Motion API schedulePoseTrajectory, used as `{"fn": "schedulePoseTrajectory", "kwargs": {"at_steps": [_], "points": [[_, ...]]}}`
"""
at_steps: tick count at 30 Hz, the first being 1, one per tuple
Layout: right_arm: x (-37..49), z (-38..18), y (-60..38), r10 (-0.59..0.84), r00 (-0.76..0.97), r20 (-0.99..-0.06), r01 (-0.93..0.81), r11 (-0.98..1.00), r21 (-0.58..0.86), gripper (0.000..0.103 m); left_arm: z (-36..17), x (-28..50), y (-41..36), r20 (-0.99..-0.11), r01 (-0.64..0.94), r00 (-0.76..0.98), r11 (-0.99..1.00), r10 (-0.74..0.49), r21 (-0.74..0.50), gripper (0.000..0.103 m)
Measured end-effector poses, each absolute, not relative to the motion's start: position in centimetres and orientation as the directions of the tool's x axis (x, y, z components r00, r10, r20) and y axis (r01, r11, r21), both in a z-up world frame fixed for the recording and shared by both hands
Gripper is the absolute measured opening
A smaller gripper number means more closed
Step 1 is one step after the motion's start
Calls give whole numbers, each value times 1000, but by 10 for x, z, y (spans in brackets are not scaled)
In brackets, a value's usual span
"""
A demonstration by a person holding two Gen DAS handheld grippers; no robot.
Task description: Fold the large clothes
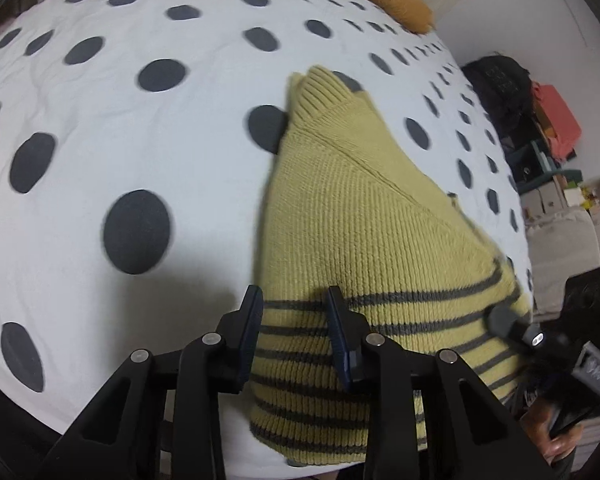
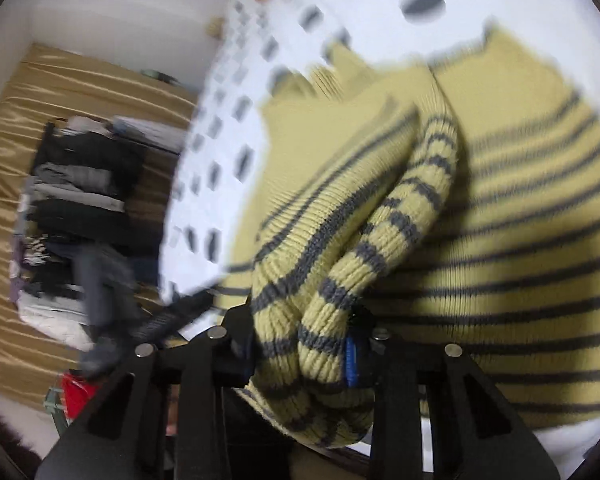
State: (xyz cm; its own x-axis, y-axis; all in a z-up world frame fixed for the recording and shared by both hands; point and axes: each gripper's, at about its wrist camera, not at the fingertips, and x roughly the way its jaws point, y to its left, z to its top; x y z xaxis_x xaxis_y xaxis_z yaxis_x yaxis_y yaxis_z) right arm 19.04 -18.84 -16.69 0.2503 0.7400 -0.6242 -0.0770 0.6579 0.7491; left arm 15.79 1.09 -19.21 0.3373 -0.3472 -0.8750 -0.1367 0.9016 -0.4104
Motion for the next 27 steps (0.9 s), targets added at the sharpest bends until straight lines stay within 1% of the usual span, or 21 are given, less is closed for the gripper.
{"fn": "schedulePoseTrajectory", "kwargs": {"at_steps": [3, 6, 8, 10, 11, 14, 15, 17, 18, 19, 21, 22, 23, 24, 25, 26, 27], "points": [[191, -133, -207, 734, 287, -615, -126, 666, 735, 33, -180, 162, -18, -859, -79, 346, 901, -376, -426, 31], [189, -122, -229, 734, 314, -603, -114, 659, 743, 33, -170, 165, -48, -828, -32, 333, 872, -452, -489, 31], [182, -118, -244, 728, 340, -595, -101, 658, 747, 33, -162, 165, -75, -811, 24, 322, 861, -488, -508, 31], [173, -114, -262, 742, 373, -557, -97, 628, 772, 32, -159, 163, -108, -833, 100, 320, 890, -452, -445, 31], [170, -117, -273, 736, 387, -556, -81, 628, 774, 31, -163, 163, -123, -844, 119, 313, 899, -436, -421, 31], [166, -152, -302, 688, 388, -614, 42, 652, 757, 30, -198, 165, -148, -863, 118, 229, 892, -451, -436, 31], [166, -173, -310, 670, 368, -645, 102, 661, 744, 29, -207, 164, -151, -869, 121, 224, 898, -441, -424, 33], [164, -210, -317, 653, 321, -685, 183, 667, 722, 29, -212, 160, -157, -875, 158, 244, 907, -419, -390, 34], [161, -227, -318, 659, 316, -682, 213, 651, 728, 29, -209, 159, -157, -874, 167, 247, 907, -419, -387, 34], [157, -234, -322, 683, 330, -652, 233, 610, 757, 29, -204, 159, -151, -865, 161, 249, 899, -436, -407, 34], [151, -227, -328, 698, 382, -605, 248, 553, 795, 30, -189, 160, -127, -836, 116, 271, 878, -478, -464, 35], [150, -214, -329, 679, 402, -615, 228, 576, 785, 31, -181, 159, -114, -828, 96, 292, 876, -479, -473, 36], [150, -201, -328, 651, 414, -636, 205, 614, 763, 32, -173, 159, -96, -824, 72, 319, 878, -469, -473, 40], [151, -182, -327, 618, 429, -659, 166, 663, 730, 32, -170, 159, -80, -825, 44, 335, 882, -456, -470, 49], [153, -167, -325, 596, 443, -670, 132, 696, 706, 33, -168, 158, -62, -828, 9, 346, 884, -441, -468, 52], [158, -151, -322, 577, 457, -676, 90, 727, 681, 42, -170, 157, -43, -833, -35, 352, 883, -427, -468, 52], [163, -142, -322, 569, 462, -680, 71, 741, 668, 48, -173, 155, -28, -840, -70, 350, 882, -416, -466, 52]]}}
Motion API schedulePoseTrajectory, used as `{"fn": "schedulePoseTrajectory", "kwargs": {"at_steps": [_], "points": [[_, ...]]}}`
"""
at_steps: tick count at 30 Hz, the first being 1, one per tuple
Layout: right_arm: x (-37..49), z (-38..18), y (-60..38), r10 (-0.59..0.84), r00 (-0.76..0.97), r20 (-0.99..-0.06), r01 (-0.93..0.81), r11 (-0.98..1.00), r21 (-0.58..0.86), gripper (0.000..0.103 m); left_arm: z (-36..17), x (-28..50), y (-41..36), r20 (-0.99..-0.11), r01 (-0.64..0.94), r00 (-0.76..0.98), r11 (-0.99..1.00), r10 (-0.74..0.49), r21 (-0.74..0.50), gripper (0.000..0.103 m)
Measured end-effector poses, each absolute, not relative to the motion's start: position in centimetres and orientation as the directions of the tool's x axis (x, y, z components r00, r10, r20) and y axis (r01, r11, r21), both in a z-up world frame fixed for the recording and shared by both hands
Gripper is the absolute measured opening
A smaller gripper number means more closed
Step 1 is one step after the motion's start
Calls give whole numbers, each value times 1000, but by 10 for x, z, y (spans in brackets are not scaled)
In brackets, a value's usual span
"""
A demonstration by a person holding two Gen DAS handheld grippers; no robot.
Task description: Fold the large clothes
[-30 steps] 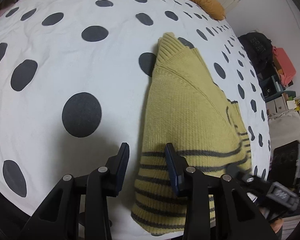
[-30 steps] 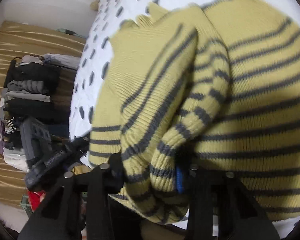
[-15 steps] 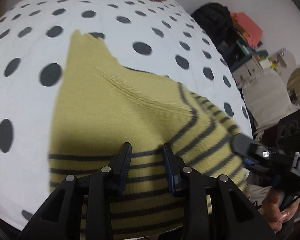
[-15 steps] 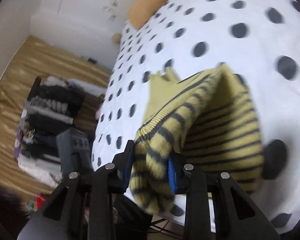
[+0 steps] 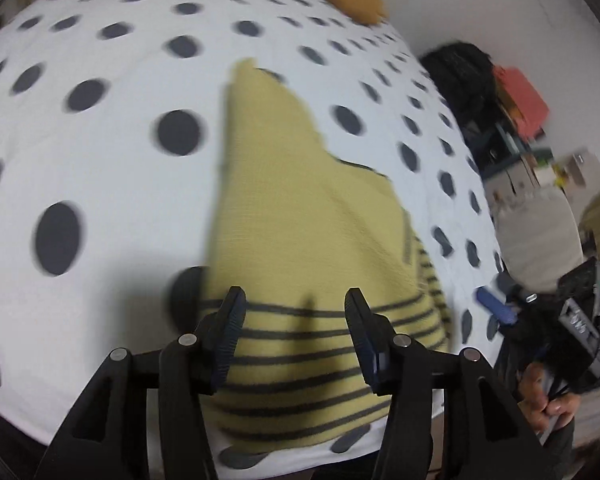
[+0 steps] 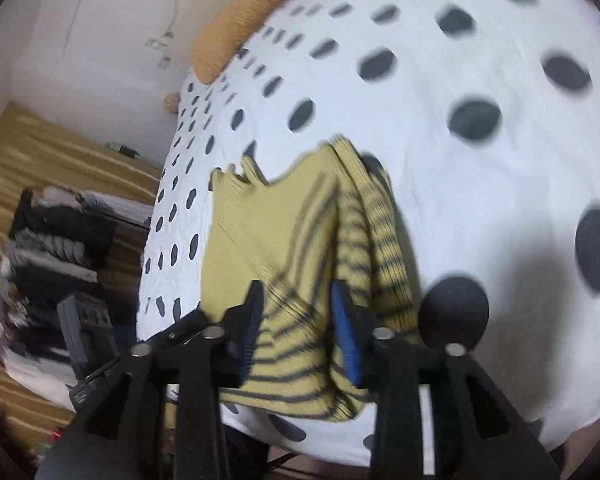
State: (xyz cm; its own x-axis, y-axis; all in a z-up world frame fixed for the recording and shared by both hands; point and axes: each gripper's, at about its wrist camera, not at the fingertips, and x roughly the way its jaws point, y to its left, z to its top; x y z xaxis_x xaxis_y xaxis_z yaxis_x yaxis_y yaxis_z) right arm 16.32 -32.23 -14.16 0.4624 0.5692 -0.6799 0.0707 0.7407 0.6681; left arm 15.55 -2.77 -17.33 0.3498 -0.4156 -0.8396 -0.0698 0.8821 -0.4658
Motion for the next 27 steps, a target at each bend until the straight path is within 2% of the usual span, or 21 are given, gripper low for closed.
{"fn": "schedulePoseTrajectory", "kwargs": {"at_steps": [1, 4, 9, 11, 12, 13, 14, 20, 21, 22, 23, 25, 27], "points": [[171, -135, -317, 562, 467, -683, 54, 752, 656, 54, -179, 154, -15, -849, -101, 341, 882, -404, -460, 52], [209, -136, -300, 553, 420, -720, 21, 786, 617, 55, -198, 143, 4, -873, -146, 306, 887, -380, -438, 52], [262, -184, -263, 426, 224, -876, 44, 894, 446, 55, -205, 132, 12, -860, -155, 320, 874, -397, -461, 55], [268, -200, -253, 388, 169, -906, 43, 916, 400, 33, -204, 132, 13, -864, -148, 318, 879, -391, -453, 55], [268, -201, -251, 388, 171, -906, 30, 917, 399, 29, -203, 133, 13, -862, -150, 317, 877, -395, -456, 55], [268, -197, -250, 391, 182, -902, 10, 917, 399, 20, -204, 133, 13, -860, -155, 314, 872, -401, -464, 55], [268, -190, -249, 382, 200, -902, -12, 922, 388, 16, -204, 134, 14, -856, -164, 312, 864, -412, -475, 55], [285, -143, -251, 291, 322, -901, -80, 957, 280, 11, -196, 125, 15, -837, -166, 316, 843, -446, -512, 55], [290, -137, -254, 259, 344, -902, -84, 966, 245, 9, -195, 124, 13, -838, -157, 317, 847, -444, -508, 56], [295, -132, -262, 183, 396, -900, -49, 983, 178, 2, -195, 123, 9, -842, -145, 314, 854, -440, -500, 59], [303, -131, -273, 136, 410, -902, -12, 989, 144, 2, -197, 123, 5, -848, -134, 308, 863, -431, -488, 59], [318, -150, -301, 250, 358, -900, 51, 957, 286, 2, -198, 121, 3, -849, -125, 320, 870, -420, -477, 60], [314, -164, -311, 242, 329, -913, 94, 953, 287, 3, -195, 119, 4, -848, -118, 321, 871, -421, -477, 60]]}}
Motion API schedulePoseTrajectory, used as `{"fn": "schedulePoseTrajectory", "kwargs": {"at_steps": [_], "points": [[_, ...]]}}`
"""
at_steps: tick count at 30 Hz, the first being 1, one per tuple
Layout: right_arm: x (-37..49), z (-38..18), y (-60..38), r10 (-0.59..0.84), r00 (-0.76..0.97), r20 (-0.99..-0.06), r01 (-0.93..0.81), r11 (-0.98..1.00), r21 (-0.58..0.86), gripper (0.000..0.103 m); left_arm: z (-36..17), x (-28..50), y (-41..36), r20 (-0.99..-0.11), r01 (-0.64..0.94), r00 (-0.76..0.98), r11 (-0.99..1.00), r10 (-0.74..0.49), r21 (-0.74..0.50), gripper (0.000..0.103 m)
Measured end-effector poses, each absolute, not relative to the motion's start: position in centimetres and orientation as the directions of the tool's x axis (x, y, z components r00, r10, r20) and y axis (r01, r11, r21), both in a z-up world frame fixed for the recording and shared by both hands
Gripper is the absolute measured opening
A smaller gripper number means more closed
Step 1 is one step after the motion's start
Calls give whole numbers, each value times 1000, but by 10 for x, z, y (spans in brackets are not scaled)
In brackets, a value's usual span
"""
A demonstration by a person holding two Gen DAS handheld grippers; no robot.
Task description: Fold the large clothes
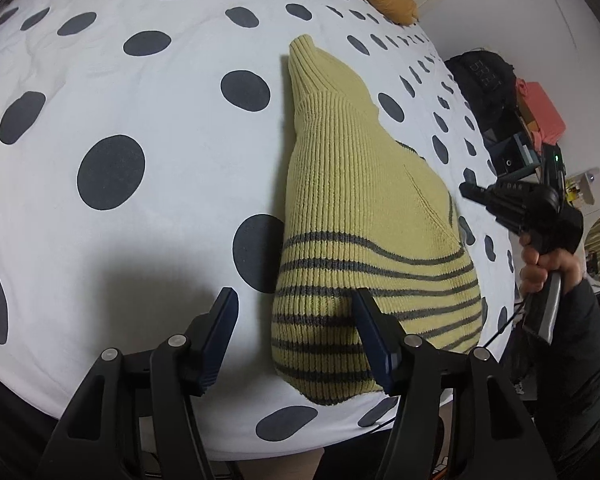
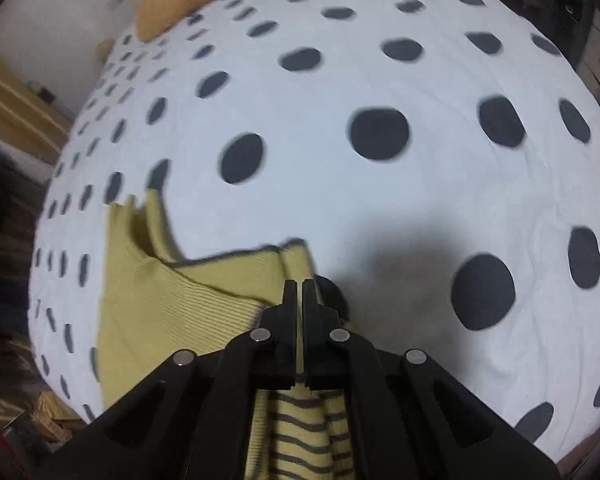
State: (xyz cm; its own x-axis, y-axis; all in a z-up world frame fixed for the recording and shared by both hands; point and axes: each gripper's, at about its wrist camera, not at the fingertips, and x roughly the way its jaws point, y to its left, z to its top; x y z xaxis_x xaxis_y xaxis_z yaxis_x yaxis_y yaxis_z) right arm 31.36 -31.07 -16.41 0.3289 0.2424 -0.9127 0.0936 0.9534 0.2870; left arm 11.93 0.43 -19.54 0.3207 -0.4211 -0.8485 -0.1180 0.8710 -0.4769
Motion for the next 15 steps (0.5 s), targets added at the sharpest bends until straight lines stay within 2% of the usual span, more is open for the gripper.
{"fn": "schedulePoseTrajectory", "kwargs": {"at_steps": [3, 4, 5, 6, 7, 8, 11, 12, 15], "points": [[286, -168, -300, 363, 299, -883, 67, 915, 398, 6, -185, 112, 0, -831, -96, 302, 853, -467, -513, 60], [275, -166, -292, 397, 290, -871, 50, 902, 428, 16, -179, 107, -4, -819, -79, 299, 843, -490, -533, 60], [263, -161, -283, 410, 287, -866, 27, 900, 435, 32, -172, 100, -10, -808, -58, 294, 834, -510, -548, 60], [252, -157, -276, 405, 287, -868, 0, 906, 423, 40, -169, 93, -16, -804, -42, 288, 832, -520, -553, 63], [242, -154, -268, 392, 289, -873, -24, 915, 403, 53, -169, 88, -23, -807, -37, 275, 833, -522, -552, 65], [235, -153, -258, 374, 292, -880, -45, 925, 378, 56, -171, 82, -30, -807, -36, 259, 830, -530, -557, 65], [233, -157, -246, 316, 275, -908, -83, 949, 305, 57, -182, 72, -49, -832, -18, 233, 853, -504, -522, 67], [238, -161, -248, 290, 277, -916, -73, 957, 281, 57, -183, 70, -53, -834, -7, 242, 859, -496, -512, 71], [263, -169, -251, 266, 275, -924, -37, 963, 266, 57, -181, 64, -58, -830, -2, 259, 859, -495, -513, 71]]}}
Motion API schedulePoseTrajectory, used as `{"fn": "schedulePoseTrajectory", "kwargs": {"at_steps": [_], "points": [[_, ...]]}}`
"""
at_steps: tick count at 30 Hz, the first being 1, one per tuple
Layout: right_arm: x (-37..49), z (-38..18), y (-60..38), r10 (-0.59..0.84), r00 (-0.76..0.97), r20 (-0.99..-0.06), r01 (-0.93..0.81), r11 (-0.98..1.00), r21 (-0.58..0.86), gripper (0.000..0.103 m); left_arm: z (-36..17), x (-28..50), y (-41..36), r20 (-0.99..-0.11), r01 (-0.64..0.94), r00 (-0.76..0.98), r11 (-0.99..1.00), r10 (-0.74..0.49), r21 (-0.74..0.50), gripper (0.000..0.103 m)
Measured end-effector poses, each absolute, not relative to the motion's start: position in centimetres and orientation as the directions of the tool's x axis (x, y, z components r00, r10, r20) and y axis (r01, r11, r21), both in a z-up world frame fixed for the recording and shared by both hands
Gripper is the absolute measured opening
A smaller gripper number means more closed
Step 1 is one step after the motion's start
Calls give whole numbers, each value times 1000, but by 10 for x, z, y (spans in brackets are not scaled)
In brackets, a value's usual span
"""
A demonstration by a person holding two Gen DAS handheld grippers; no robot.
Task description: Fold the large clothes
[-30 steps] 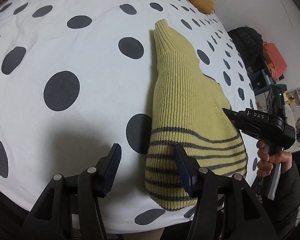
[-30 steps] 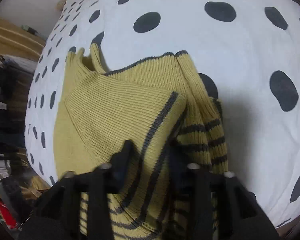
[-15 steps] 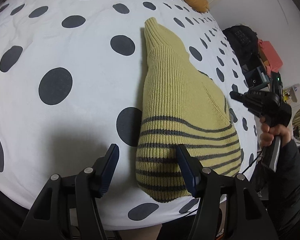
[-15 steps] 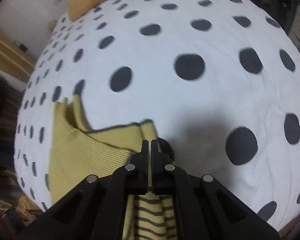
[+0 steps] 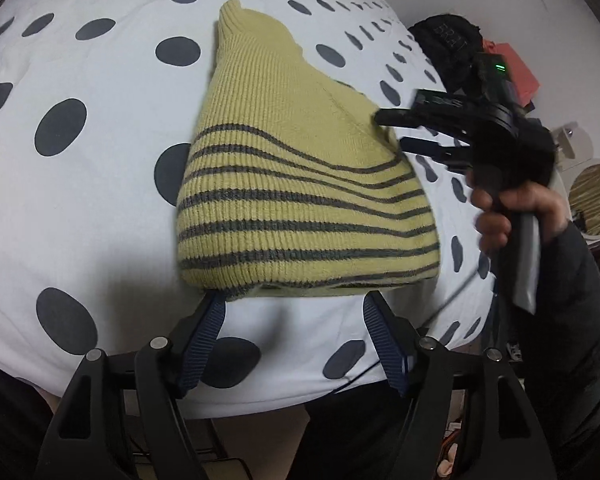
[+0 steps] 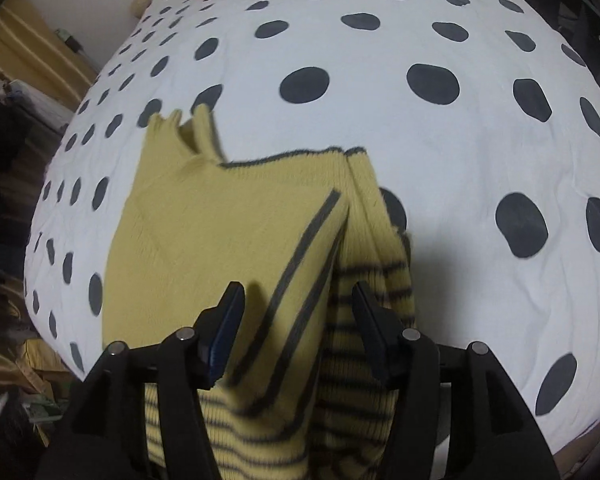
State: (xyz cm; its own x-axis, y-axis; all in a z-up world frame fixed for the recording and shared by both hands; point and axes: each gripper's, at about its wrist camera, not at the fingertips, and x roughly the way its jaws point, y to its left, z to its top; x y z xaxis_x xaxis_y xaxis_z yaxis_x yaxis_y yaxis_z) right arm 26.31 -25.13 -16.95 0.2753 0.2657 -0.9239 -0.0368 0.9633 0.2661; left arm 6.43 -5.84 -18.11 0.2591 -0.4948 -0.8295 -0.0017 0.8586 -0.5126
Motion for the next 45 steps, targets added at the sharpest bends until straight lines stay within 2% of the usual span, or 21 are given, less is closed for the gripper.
{"fn": "schedulePoseTrajectory", "kwargs": {"at_steps": [3, 7, 12, 13, 14, 16, 17, 18, 19, 21, 25, 28, 32, 35, 38, 40, 42, 43, 45], "points": [[283, -183, -244, 308, 220, -925, -17, 950, 313, 57, -178, 59, -72, -777, 6, 229, 799, -586, -601, 71], [294, -201, -244, 370, 145, -917, 28, 925, 378, 57, -177, 61, -93, -776, 42, 234, 804, -586, -594, 71], [291, -201, -250, 411, 124, -903, 2, 910, 415, 57, -205, 89, -87, -723, -124, 239, 718, -649, -685, 71], [291, -201, -251, 417, 119, -901, -6, 908, 419, 55, -209, 93, -86, -726, -139, 248, 718, -641, -682, 71], [291, -201, -251, 411, 116, -904, -24, 911, 411, 45, -213, 98, -86, -745, -150, 255, 736, -617, -661, 69], [294, -203, -250, 390, 113, -914, -55, 921, 386, 33, -222, 103, -89, -785, -178, 231, 768, -575, -615, 27], [294, -201, -251, 387, 118, -915, -63, 922, 382, 25, -225, 106, -90, -790, -187, 213, 770, -575, -610, 24], [297, -199, -250, 374, 127, -919, -72, 927, 368, 22, -223, 107, -93, -793, -175, 210, 776, -572, -606, 16], [296, -194, -248, 356, 138, -924, -90, 934, 346, 16, -216, 107, -97, -798, -149, 223, 789, -560, -595, 14], [293, -179, -244, 312, 173, -934, -137, 947, 291, 14, -197, 103, -108, -808, -69, 256, 824, -531, -563, 12], [287, -139, -246, 269, 252, -930, -194, 955, 224, 13, -169, 95, -122, -778, 7, 276, 810, -565, -586, 11], [285, -122, -258, 247, 290, -925, -199, 961, 194, 13, -173, 93, -138, -800, 49, 242, 831, -549, -555, 11], [290, -175, -273, 158, 182, -971, -130, 982, 135, 13, -227, 97, -150, -871, 9, 126, 878, -476, -479, 12], [287, -208, -273, 133, 158, -978, -95, 988, 119, 17, -232, 93, -137, -864, -29, 97, 866, -495, -499, 14], [281, -186, -278, 161, 198, -967, -57, 987, 152, 22, -209, 79, -116, -874, -1, 119, 880, -471, -475, 14], [269, -166, -282, 125, 222, -967, -38, 992, 120, 22, -196, 70, -95, -894, -7, 138, 902, -427, -432, 13], [250, -147, -282, 35, 242, -970, -35, 999, 28, 22, -186, 60, -61, -916, -60, 156, 922, -369, -382, 13], [238, -141, -282, 15, 245, -969, -32, 999, 8, 22, -183, 56, -42, -928, -96, 162, 931, -336, -353, 9], [215, -132, -281, 48, 217, -975, -18, 999, 45, 23, -175, 59, -10, -939, -166, 192, 933, -286, -318, 9]]}}
